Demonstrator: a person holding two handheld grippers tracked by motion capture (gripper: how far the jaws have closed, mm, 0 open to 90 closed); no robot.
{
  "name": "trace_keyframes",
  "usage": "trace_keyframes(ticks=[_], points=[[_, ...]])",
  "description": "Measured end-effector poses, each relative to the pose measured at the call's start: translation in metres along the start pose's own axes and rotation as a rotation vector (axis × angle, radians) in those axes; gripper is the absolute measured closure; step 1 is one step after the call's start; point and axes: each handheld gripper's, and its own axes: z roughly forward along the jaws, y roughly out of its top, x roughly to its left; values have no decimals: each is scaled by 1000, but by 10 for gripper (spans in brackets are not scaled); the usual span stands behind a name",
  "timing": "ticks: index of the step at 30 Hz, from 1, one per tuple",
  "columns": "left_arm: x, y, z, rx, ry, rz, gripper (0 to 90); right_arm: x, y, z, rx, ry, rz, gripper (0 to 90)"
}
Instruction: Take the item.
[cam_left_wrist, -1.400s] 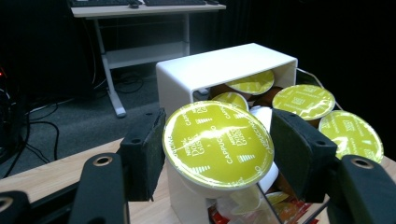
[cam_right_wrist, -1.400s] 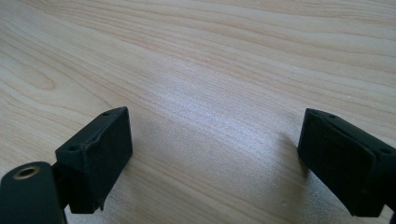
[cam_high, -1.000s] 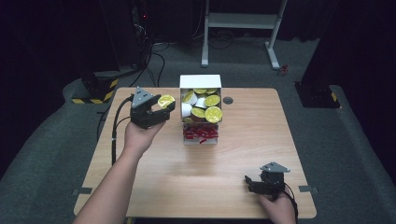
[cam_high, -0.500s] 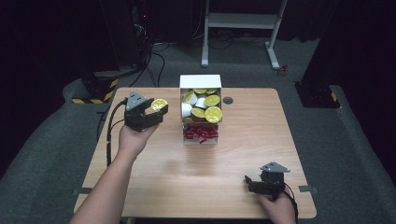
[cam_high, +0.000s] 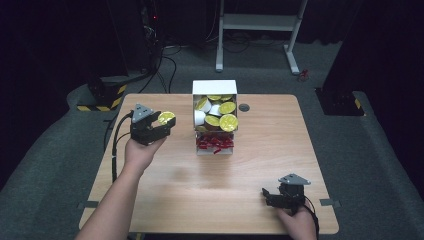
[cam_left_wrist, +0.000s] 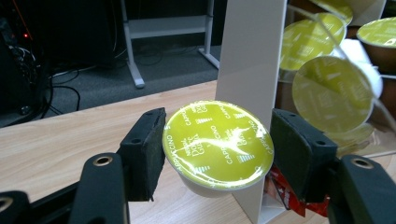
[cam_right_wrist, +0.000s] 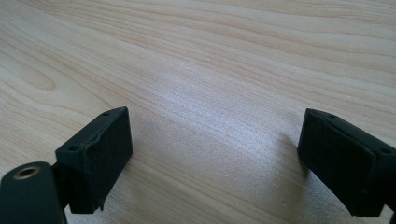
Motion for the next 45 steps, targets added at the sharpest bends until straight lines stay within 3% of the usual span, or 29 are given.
trace_keyframes(ticks=[21,45], points=[[12,-36,13,66,17,-28,382,0,0,0,0,0,0,101],[17,-75,39,158,37,-53,382,0,0,0,-1,0,-3,101]])
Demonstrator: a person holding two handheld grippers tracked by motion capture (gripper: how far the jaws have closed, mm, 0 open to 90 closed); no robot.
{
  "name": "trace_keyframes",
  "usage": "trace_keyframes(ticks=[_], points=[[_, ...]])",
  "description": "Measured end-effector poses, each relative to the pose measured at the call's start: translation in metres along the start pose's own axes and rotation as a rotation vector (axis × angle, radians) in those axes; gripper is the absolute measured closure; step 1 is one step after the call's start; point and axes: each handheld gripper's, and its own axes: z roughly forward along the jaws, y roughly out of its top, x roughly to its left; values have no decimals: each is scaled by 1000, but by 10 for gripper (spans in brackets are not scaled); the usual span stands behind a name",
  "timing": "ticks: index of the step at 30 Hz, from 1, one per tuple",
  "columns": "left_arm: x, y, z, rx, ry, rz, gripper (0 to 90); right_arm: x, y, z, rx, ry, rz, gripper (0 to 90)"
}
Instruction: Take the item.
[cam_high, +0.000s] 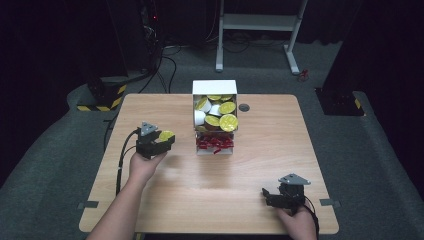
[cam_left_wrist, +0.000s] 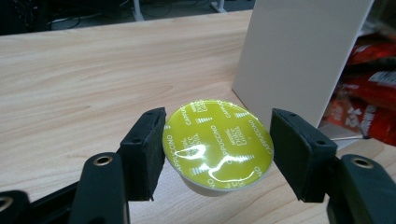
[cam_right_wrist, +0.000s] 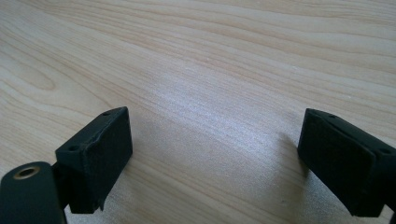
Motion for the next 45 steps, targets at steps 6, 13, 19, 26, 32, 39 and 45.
trace_keyframes(ticks=[6,13,19,26,32,39,45], points=[[0,-5,9,30,8,8,382,0,0,0,1,0,3,101],[-3,-9,17,56,15,16,382,0,0,0,0,0,0,101],[-5,-13,25,79,18,21,382,0,0,0,1,1,3,101],[-7,-16,33,100,21,24,382,0,0,0,1,0,3,101],[-6,-20,39,119,34,28,382,0,0,0,1,1,3,101],[-5,-23,45,141,43,28,381,0,0,0,0,0,0,102],[-8,-25,49,142,50,38,380,0,0,0,-1,1,-1,103]])
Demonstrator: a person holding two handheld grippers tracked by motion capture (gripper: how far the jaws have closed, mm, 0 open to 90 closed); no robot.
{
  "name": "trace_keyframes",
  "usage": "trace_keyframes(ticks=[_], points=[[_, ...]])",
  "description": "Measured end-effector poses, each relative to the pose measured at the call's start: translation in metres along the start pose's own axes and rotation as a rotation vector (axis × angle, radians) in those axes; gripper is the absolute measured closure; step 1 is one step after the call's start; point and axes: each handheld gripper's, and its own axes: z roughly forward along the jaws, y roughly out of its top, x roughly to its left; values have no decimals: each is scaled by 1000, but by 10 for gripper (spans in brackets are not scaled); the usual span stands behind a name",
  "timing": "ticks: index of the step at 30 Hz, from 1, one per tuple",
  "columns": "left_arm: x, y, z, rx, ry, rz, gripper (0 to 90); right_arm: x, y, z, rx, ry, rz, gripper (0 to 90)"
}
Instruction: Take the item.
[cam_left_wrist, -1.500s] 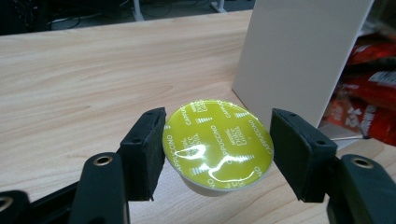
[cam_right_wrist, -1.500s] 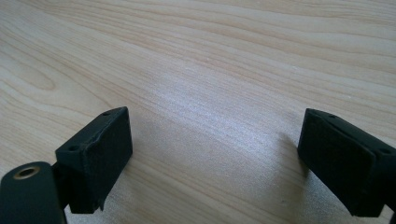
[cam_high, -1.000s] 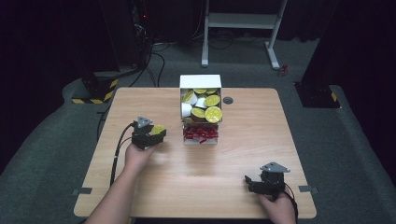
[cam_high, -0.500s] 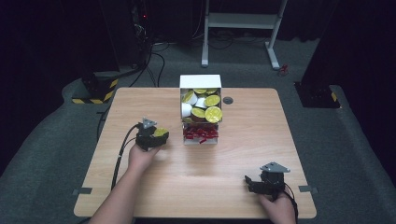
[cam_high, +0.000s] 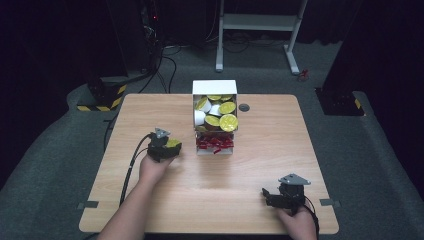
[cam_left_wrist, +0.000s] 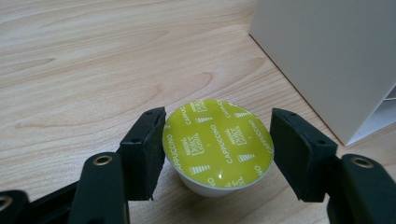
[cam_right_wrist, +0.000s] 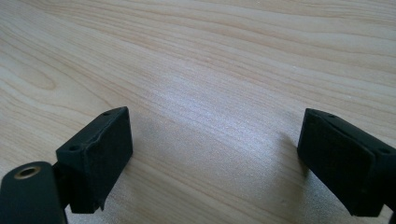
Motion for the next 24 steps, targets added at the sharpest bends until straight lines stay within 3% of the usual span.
trace_keyframes(ticks=[5,9,24], points=[[2,1,-1,6,-5,-7,372,0,0,0,0,0,-3,103],[2,2,-4,1,-26,-21,309,0,0,0,0,0,-3,103],[0,5,-28,-48,-75,0,266,0,0,0,0,0,-3,103]])
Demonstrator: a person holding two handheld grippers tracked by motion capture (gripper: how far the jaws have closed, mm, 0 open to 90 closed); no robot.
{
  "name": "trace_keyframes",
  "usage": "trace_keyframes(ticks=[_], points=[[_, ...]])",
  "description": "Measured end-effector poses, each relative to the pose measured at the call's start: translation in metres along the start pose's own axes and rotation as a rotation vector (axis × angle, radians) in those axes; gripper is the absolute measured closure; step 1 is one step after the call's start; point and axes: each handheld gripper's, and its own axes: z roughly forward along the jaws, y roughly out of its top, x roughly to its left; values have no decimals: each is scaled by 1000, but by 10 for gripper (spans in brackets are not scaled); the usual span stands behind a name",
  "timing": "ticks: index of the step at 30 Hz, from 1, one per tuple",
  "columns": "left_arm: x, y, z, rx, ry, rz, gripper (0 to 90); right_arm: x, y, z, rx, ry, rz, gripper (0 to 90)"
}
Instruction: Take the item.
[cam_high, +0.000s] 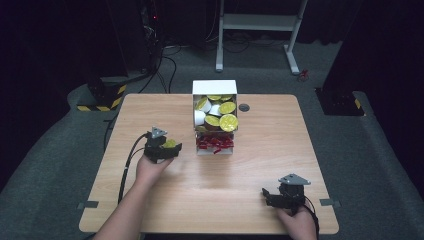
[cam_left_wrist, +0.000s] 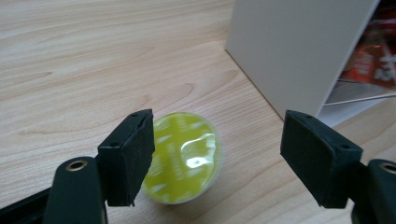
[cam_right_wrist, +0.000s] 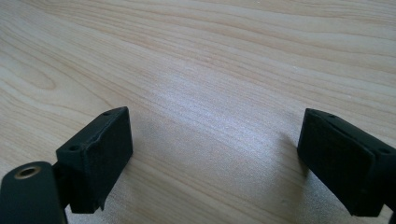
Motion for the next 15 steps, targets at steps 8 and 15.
trace_keyframes(ticks=[8,15], points=[[3,-5,-18,-26,-15,-5,278,0,0,0,0,0,0,103],[4,-8,-34,-50,-30,-1,282,0,0,0,0,0,0,104]])
